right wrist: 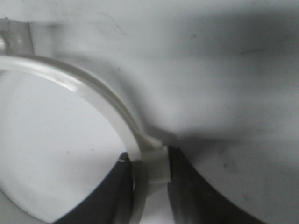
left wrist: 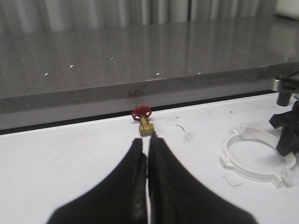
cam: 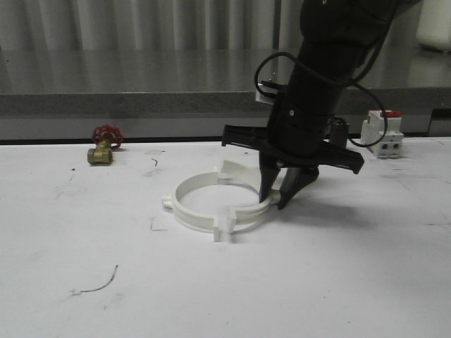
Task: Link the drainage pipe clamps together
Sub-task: 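Lower the held half against the placed half, closing the ring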
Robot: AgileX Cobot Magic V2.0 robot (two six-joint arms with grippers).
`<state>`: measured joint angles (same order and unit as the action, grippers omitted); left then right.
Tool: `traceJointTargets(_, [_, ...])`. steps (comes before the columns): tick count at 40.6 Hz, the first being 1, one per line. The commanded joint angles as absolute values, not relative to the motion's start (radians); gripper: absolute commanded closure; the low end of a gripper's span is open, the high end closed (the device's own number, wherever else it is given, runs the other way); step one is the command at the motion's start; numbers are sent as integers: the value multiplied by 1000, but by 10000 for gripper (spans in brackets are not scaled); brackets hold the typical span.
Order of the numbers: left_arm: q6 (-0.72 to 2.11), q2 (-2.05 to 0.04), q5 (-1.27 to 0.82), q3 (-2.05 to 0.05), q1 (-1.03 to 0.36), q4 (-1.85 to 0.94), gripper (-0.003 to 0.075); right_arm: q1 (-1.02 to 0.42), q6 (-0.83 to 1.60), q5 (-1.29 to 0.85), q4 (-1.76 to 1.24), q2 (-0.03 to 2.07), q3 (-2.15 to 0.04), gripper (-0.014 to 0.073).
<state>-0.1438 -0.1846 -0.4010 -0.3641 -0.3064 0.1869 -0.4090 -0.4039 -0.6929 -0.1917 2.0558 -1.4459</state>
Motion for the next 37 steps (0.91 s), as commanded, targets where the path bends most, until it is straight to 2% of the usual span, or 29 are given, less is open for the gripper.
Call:
traceJointTargets(1, [-147,-195,-317,-393,-304,191,741,-409,-401,-667,-211,2003,-1470,477])
traceJointTargets(15, [-147,-195,-317,-393,-304,191,741,-410,-401,-671,-210,2003,-1470,474])
traceJointTargets(25, [-147,-195,-317,-393,-304,191,741,-410,-401,-675,-211,2003,-1470,370])
traceJointTargets(37, [-147,-195,-317,-393,-304,191,741,-410,-401,-674,-224,2003,-1470,369])
